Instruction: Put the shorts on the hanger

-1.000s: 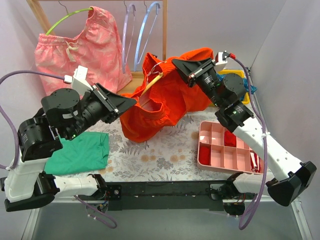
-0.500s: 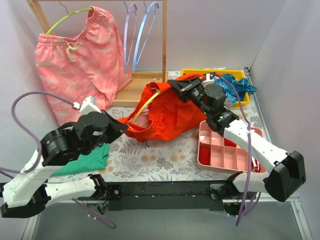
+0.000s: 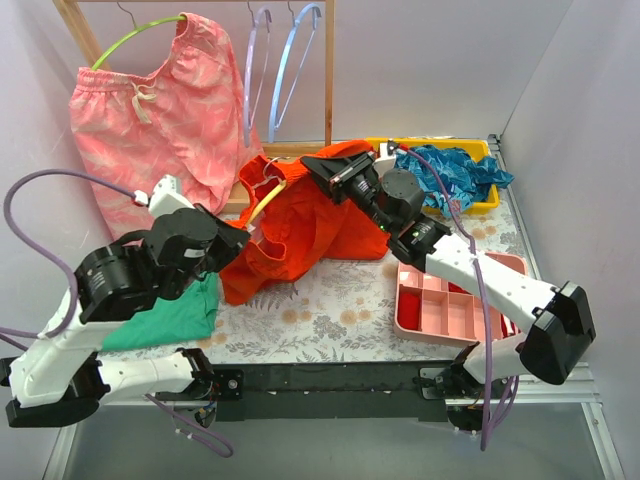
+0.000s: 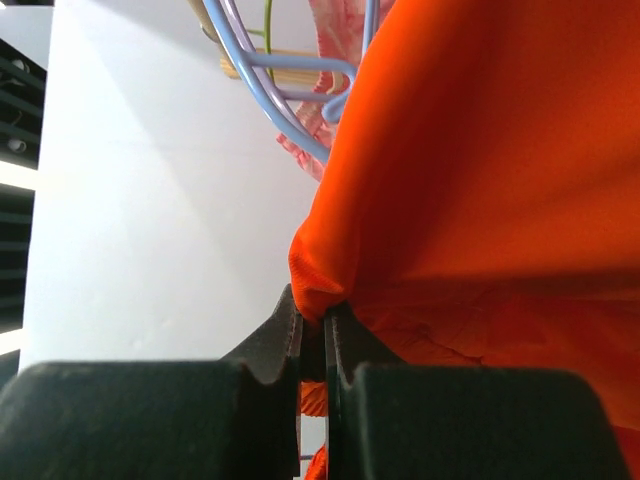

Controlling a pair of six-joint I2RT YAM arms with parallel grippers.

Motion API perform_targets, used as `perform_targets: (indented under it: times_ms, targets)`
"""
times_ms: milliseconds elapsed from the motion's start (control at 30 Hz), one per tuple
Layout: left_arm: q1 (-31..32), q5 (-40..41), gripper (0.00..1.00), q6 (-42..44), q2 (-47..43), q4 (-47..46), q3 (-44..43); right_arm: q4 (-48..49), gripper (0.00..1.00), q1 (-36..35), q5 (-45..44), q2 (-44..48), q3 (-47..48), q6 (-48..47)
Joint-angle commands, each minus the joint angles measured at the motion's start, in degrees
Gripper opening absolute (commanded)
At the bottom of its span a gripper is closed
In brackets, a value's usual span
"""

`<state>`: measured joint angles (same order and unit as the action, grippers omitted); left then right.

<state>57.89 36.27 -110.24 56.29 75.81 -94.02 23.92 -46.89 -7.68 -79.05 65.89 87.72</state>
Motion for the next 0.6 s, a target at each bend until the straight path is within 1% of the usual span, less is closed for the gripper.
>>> perform_targets:
  times_ms: [0, 67, 100, 233, 400, 433, 533, 567]
  targets:
    - [0.21, -0.58, 0.00, 0.91, 0.66, -3.21, 4.71, 8.51, 0.01, 2.77, -4.19, 5.04, -0.92, 1.83]
    - [0.21, -0.41, 0.00, -0.67, -0.65, -3.13, 7.52, 10.34, 0.01, 4.08, -3.05, 5.83, -2.51, 3.50]
    - [0.21, -0.24, 0.00, -1.20, -1.44, -4.43, 10.40, 11.05, 0.01, 4.09, -2.69, 5.92, -3.56, 3.68]
    - [0.21, -1.12, 0.00, -2.87, -3.38, -7.87, 14.83, 11.23, 0.01, 3.74, -1.20, 4.96, -2.61, 3.68]
    - [0.21, 1.86, 0.00, -1.21, -1.11, -11.38, 11.94, 12.46, 0.01, 0.32, -1.10, 4.07, -3.13, 3.24]
    - [0.21, 2.48, 0.00, -1.12, -0.66, -11.39, 10.10, 13.33, 0.01, 0.14, -0.85, 3.73, -3.83, 4.20]
    - [0.21, 5.20, 0.00, 0.98, 0.92, -12.61, 8.15, 16.05, 0.01, -0.04, 1.26, 2.76, -6.90, 7.79]
    - [0.12, 5.30, 0.00, 3.16, 1.27, -13.57, 8.32, 16.76, 0.01, -0.04, 1.88, 2.76, -9.18, 8.77]
